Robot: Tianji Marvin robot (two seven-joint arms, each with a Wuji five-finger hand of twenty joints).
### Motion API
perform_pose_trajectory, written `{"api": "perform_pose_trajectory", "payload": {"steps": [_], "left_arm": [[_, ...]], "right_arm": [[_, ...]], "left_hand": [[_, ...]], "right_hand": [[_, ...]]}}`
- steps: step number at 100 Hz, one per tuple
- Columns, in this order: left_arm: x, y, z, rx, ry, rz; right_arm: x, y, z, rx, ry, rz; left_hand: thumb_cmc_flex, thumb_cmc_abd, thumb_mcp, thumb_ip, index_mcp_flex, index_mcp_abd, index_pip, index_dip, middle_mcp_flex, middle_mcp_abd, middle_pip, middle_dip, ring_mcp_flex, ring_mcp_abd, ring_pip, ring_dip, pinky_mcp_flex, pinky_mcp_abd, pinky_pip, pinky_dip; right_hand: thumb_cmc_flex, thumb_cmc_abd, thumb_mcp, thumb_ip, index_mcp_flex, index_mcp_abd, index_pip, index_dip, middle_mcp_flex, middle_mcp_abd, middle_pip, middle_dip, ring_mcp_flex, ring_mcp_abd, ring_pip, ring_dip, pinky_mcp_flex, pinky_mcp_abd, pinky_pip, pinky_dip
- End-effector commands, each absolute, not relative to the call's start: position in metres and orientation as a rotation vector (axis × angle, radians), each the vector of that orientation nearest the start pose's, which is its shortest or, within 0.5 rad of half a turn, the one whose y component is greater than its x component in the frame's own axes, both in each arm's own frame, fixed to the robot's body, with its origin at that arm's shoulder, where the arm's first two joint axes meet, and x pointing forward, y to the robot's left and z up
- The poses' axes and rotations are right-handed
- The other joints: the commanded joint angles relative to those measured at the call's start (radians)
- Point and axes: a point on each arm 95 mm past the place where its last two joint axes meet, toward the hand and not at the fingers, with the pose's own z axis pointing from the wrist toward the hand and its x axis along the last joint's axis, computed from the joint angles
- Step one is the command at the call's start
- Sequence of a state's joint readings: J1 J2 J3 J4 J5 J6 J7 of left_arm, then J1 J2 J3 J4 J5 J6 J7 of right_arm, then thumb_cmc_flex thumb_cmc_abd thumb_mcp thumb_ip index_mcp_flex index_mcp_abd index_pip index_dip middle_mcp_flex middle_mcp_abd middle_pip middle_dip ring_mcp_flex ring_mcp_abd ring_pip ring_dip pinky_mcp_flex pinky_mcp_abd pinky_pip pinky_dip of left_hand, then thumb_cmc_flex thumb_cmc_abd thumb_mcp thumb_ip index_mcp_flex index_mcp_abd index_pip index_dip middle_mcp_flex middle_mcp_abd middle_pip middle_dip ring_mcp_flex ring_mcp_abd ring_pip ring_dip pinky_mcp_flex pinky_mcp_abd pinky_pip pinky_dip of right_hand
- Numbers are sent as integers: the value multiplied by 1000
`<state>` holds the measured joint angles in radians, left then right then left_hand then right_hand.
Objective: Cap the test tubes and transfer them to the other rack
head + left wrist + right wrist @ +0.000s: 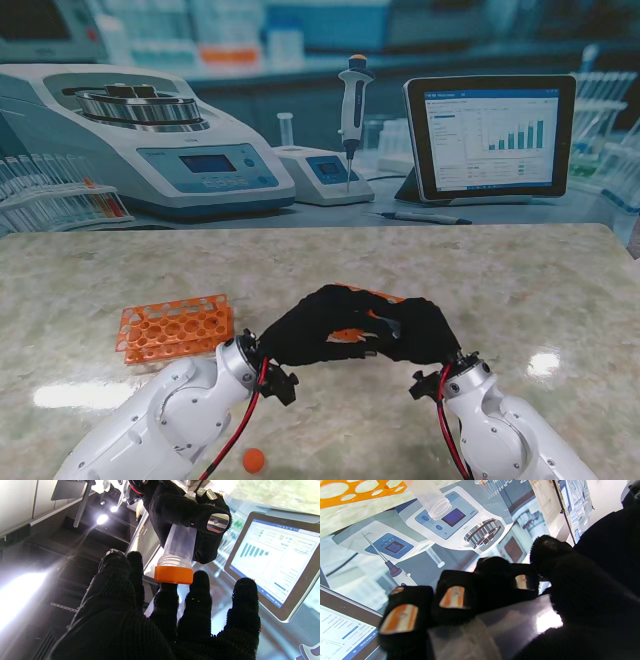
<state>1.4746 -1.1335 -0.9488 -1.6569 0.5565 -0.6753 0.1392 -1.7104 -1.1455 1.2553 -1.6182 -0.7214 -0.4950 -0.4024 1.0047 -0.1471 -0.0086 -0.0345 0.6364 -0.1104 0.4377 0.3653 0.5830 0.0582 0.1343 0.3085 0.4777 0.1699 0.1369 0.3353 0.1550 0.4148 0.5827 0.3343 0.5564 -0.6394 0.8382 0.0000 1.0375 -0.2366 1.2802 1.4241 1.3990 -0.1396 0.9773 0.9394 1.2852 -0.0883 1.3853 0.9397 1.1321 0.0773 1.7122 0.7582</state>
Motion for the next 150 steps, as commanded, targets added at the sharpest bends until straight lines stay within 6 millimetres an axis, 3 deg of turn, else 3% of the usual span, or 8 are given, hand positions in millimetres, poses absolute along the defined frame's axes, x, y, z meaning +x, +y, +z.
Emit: {"api": "perform_pose_trajectory", "payload": {"steps": [1,28,43,60,105,150], "left_arm": [[341,-138,-264,-881,1541,-2683],[341,-142,-260,-873,1549,-2691],[340,-141,-256,-862,1551,-2687],[340,-138,-252,-861,1562,-2673],[341,-121,-246,-853,1584,-2597],[344,-103,-247,-879,1610,-2545]], "right_arm": [[344,24,-315,-1460,-1400,-2868],[344,24,-315,-1463,-1403,-2866],[344,23,-315,-1463,-1401,-2868],[344,23,-315,-1463,-1398,-2871],[344,23,-315,-1465,-1398,-2872],[345,22,-314,-1468,-1399,-2875]], "left_hand": [[-20,45,-3,19,-29,-31,-31,5,-40,-12,-24,-31,-52,-2,-45,-30,-27,22,-55,-48],[-45,68,-5,19,-59,-14,-62,-4,-75,-17,-30,-44,-99,-8,-60,-52,-67,9,-120,-81],[-71,93,-6,21,-91,26,-99,-21,-95,-17,-33,-50,-119,-15,-63,-59,-82,4,-151,-92],[-95,119,-8,23,-122,44,-137,-40,-120,-20,-40,-54,-161,-45,-73,-66,-118,-35,-198,-100],[-139,112,-14,23,-185,186,-201,-58,-215,-1,-53,-42,-246,-74,-80,-57,-146,-70,-303,-62],[-232,78,-21,13,-206,217,-226,-26,-233,5,-60,-30,-268,-70,-87,-56,-149,-70,-346,-26]], "right_hand": [[31,30,4,-10,20,-63,53,25,39,1,-2,14,36,-75,66,19,22,-16,42,-3],[30,30,4,-11,20,-63,53,25,39,0,-3,14,36,-75,66,19,22,-16,42,-3],[30,30,4,-11,20,-63,53,25,39,0,-2,15,36,-75,66,19,22,-16,42,-3],[31,29,4,-11,20,-63,53,25,39,1,-3,15,36,-75,66,19,22,-16,41,-3],[31,28,5,-11,20,-63,53,25,39,1,-2,15,36,-74,65,19,22,-15,41,-3],[31,29,5,-11,20,-63,53,25,39,1,-3,15,36,-74,64,19,22,-15,41,-3]]}}
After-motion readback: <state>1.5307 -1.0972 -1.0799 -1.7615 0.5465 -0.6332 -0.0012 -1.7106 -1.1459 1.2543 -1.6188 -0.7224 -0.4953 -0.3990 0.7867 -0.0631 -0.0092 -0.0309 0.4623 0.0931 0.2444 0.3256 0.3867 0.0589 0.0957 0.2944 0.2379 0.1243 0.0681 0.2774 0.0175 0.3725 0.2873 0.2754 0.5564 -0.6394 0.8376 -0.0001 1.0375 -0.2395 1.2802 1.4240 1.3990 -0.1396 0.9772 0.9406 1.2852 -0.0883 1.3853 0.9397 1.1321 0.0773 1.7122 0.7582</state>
